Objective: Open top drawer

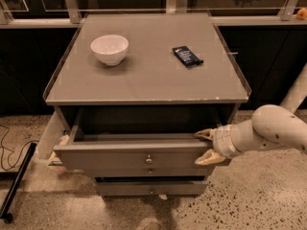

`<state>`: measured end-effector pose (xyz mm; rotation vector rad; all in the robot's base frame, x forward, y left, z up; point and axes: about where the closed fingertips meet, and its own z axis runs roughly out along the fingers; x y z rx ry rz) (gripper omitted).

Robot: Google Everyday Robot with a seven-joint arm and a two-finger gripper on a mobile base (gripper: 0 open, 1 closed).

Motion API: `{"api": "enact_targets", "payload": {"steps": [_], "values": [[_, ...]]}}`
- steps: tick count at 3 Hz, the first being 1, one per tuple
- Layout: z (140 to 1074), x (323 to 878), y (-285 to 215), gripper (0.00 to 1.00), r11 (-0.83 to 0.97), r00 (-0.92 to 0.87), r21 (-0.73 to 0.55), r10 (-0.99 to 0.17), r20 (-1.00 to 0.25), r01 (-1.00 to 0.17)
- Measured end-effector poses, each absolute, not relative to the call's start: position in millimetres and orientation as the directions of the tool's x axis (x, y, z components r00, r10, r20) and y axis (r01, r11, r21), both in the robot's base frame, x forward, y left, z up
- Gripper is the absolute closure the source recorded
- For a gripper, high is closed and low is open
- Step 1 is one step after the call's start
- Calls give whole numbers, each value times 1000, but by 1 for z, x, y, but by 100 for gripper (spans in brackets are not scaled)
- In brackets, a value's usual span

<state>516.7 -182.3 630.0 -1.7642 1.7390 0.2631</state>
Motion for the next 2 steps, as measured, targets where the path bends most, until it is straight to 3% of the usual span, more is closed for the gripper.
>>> {"api": "enact_targets", "payload": {"steps": [2], "values": [[633,515,-183,89,80,105,-297,-823,-558,-951]]}}
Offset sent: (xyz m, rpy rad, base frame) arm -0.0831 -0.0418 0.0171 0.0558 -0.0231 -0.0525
